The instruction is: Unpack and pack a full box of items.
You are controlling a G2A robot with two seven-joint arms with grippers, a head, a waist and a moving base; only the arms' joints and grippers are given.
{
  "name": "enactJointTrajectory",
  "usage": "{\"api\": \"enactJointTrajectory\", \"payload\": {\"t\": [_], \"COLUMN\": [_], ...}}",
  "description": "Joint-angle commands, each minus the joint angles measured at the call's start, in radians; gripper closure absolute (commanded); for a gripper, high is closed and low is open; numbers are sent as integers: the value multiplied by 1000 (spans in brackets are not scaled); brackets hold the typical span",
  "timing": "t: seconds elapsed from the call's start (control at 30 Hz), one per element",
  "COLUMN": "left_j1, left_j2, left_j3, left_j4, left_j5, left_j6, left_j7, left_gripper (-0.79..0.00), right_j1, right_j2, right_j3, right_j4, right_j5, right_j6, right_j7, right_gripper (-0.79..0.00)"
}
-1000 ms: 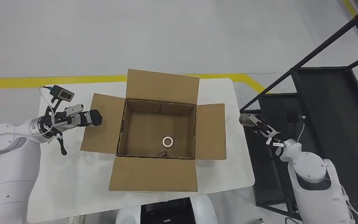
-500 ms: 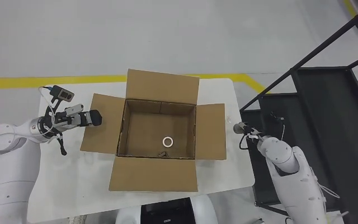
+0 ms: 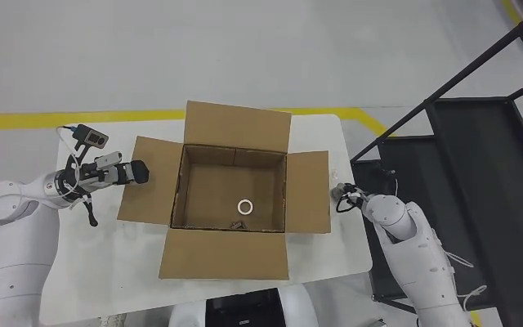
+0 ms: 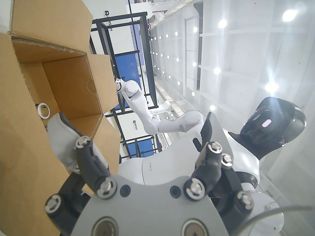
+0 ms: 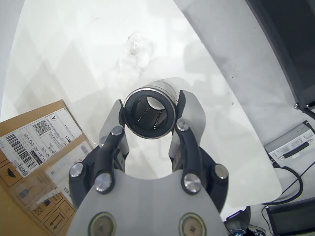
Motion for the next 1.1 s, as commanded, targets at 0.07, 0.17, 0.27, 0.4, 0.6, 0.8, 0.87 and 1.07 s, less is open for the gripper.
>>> {"api": "enactJointTrajectory", "payload": {"t": [0.07, 0.17, 0.27, 0.4, 0.6, 0.8, 0.87, 1.07], "left_j1": [0, 0, 0, 0, 0, 0, 0, 0], "left_j2": [0, 0, 0, 0, 0, 0, 0, 0], "left_j3": [0, 0, 0, 0, 0, 0, 0, 0], "left_j4": [0, 0, 0, 0, 0, 0, 0, 0], "left_j5": [0, 0, 0, 0, 0, 0, 0, 0], "left_j6": [0, 0, 0, 0, 0, 0, 0, 0], "left_j7": [0, 0, 0, 0, 0, 0, 0, 0], "left_gripper": [-785, -785, -785, -785, -785, -785, -785, -785], "right_j1": [10, 16, 16, 17, -33, -133, -162, -231], "right_j2": [0, 0, 0, -2, 0, 4, 4, 2], "right_j3": [-19, -36, -47, -56, -32, 36, 57, 99], "right_j4": [-2, -8, -13, -16, -117, -303, -370, -560], "right_j5": [-34, -61, -70, -57, -62, -84, -90, -14], "right_j6": [32, 59, 71, 69, 92, 143, 148, -16], "right_j7": [6, 18, 20, 30, 4, -61, -84, -152], "right_gripper": [-28, -594, -785, -785, -785, -785, -785, -785]}}
